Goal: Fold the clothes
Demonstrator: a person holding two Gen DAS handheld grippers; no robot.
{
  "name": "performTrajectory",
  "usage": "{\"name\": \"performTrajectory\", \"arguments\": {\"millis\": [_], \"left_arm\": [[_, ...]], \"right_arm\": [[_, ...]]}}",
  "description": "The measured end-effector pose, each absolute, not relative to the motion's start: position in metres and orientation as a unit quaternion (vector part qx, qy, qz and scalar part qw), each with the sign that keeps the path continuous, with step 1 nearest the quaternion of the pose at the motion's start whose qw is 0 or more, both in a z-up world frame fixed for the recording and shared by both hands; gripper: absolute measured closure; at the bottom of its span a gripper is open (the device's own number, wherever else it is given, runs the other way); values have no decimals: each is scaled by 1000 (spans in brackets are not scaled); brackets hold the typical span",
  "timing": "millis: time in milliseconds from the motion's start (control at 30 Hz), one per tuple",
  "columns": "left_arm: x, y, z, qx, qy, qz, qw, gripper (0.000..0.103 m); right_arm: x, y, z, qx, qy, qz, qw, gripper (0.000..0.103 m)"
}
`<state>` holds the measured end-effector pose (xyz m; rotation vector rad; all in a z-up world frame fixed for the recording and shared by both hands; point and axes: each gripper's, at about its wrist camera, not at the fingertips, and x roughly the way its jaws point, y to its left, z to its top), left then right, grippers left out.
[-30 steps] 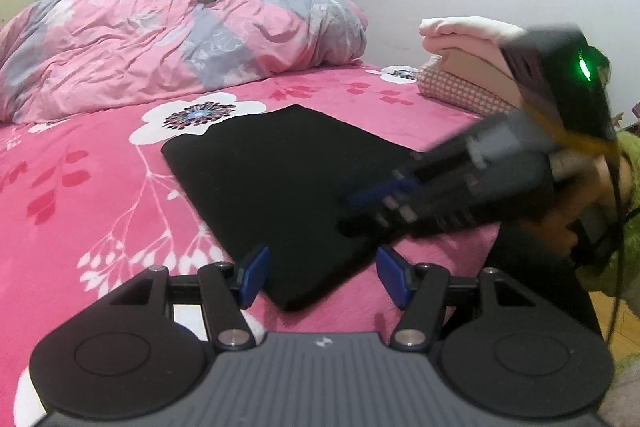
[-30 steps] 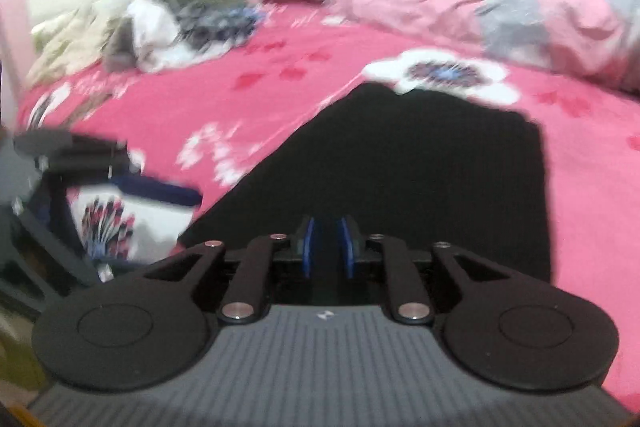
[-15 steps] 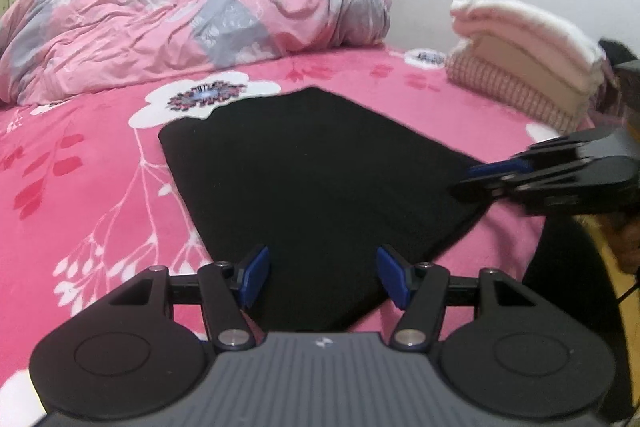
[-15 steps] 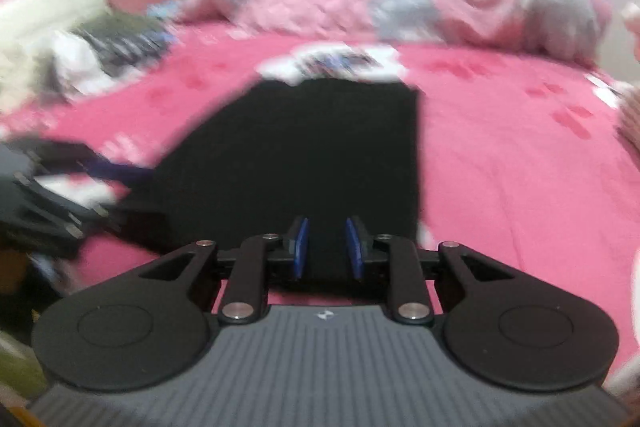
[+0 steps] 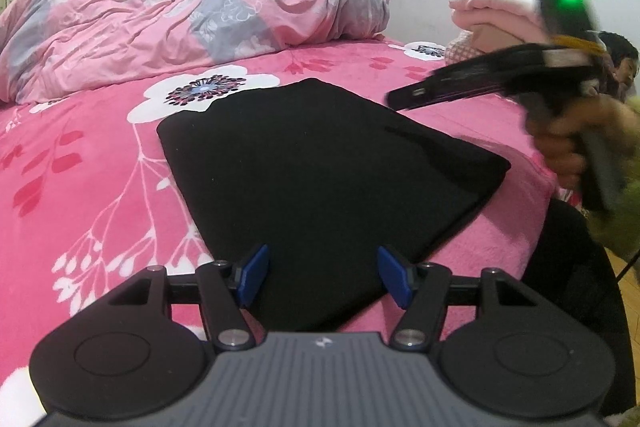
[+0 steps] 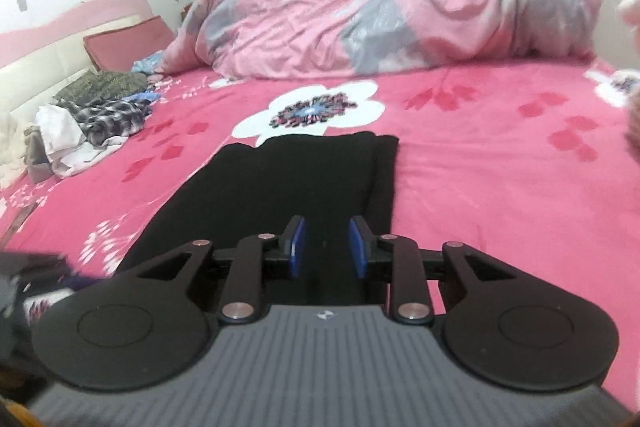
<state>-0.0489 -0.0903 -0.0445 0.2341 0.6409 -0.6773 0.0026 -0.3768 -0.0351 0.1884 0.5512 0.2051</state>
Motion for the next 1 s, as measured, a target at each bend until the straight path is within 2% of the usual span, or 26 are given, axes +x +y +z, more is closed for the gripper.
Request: {"name": "performTrajectory", "arguments": {"millis": [100, 167, 200, 300, 400, 500, 667, 700, 800, 833, 900, 1000], "left_arm": [[-49, -90, -45, 112, 308, -329, 886, 40], [-48, -90, -44, 112, 309, -330, 885, 40], [-48, -90, -44, 111, 309, -331, 885, 40], [-47, -89, -45, 110, 308, -333, 885, 40], [-46, -89, -45, 112, 308, -335, 883, 40], [-46, -89, -45, 111, 308, -337, 883, 40], [-46, -87, -45, 107, 308, -337, 883, 40], [-46, -87, -45, 106, 308, -338, 883, 40], [-46, -86, -45, 103, 308, -338, 883, 40], [-46, -86, -45, 102, 308, -338, 883, 40], [-46, -86, -45, 100, 308, -339, 883, 40], [-45, -86, -46, 98, 308, -340, 883, 40]], "right_arm": [[29, -380, -48, 109, 301, 102, 942, 80], [40, -382, -56, 118, 317, 103, 935, 95], [38, -382, -54, 124, 309, 102, 937, 99], [29, -382, -51, 120, 286, 86, 947, 100], [34, -392, -69, 147, 305, 80, 938, 101], [33, -391, -62, 149, 298, 76, 940, 100], [44, -392, -44, 147, 299, 88, 939, 96], [48, -393, -42, 147, 301, 92, 938, 93], [61, -392, -52, 143, 321, 97, 931, 90], [62, -392, -56, 141, 323, 94, 931, 97], [58, -395, -60, 147, 315, 88, 934, 102], [48, -401, -60, 156, 293, 71, 941, 102]]}}
